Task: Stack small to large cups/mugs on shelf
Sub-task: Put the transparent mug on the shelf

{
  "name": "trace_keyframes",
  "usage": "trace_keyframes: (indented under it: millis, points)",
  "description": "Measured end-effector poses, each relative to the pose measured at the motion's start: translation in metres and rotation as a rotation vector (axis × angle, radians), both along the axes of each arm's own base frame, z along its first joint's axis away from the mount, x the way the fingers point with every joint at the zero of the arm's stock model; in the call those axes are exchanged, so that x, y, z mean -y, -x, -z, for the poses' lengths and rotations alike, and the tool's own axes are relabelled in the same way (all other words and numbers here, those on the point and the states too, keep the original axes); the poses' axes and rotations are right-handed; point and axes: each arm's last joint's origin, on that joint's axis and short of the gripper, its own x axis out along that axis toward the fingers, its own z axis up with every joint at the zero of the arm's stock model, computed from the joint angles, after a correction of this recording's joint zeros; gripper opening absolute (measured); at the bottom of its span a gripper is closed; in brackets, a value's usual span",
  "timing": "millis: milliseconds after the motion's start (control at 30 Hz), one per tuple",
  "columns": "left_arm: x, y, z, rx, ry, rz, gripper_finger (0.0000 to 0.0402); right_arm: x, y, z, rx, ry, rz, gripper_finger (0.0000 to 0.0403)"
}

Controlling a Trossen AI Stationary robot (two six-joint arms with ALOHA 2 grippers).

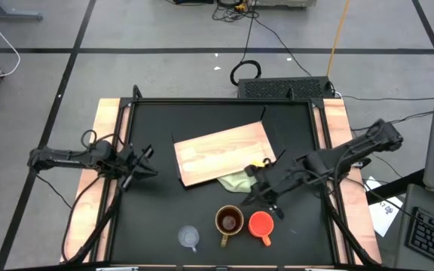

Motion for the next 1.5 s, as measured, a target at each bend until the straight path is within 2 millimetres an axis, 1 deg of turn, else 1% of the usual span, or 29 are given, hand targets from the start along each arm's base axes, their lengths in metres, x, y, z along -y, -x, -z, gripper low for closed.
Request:
trace_keyframes:
  millis: [100, 200, 267, 333, 467, 600, 767, 933, 1100, 1267, 1400, 1500]
  points:
    - [0.002, 0.0, 0.001, 0.004, -0.024, -0.016, 0.0004, 0.001, 0.016, -0.005, 0.067, -0.033, -0.003, 0.0001]
    - [0.004, 0.0, -0.002, 0.003, -0.061, -0.025, 0.0002, 0.009, 0.034, 0.001, 0.111, -0.083, 0.01, 0.0]
    - [0.005, 0.002, -0.009, -0.013, -0.086, -0.042, 0.0002, 0.017, 0.046, 0.009, 0.145, -0.105, 0.049, 0.0]
    - [0.005, 0.003, -0.014, -0.073, -0.1, -0.08, 0.0001, 0.025, 0.058, 0.019, 0.175, -0.132, 0.089, 0.0]
    - [0.007, 0.005, -0.021, -0.167, -0.105, -0.096, 0.0001, 0.038, 0.081, 0.042, 0.215, -0.18, 0.11, 0.0]
    - [0.013, -0.002, -0.019, -0.242, -0.091, -0.067, 0.0001, 0.048, 0.098, 0.061, 0.249, -0.202, 0.127, 0.0]
    - [0.024, -0.018, -0.011, -0.334, -0.079, -0.049, 0.0001, 0.062, 0.115, 0.081, 0.286, -0.205, 0.204, 0.0]
    - [0.044, -0.033, -0.007, -0.392, -0.106, 0.017, 0.0, 0.071, 0.128, 0.099, 0.317, -0.251, 0.238, 0.0]
    - [0.072, -0.051, -0.022, -0.466, -0.154, 0.038, 0.0, 0.076, 0.135, 0.115, 0.309, -0.272, 0.266, 0.0]
    - [0.103, -0.075, -0.051, -0.537, -0.188, 0.075, 0.0, 0.077, 0.136, 0.12, 0.319, -0.292, 0.279, 0.0]
    - [0.124, -0.093, -0.06, -0.65, -0.217, 0.051, 0.0004, 0.077, 0.136, 0.12, 0.322, -0.293, 0.278, 0.0]
    - [0.136, -0.107, -0.062, -0.756, -0.238, 0.021, 0.0023, 0.077, 0.136, 0.12, 0.323, -0.295, 0.277, 0.0]
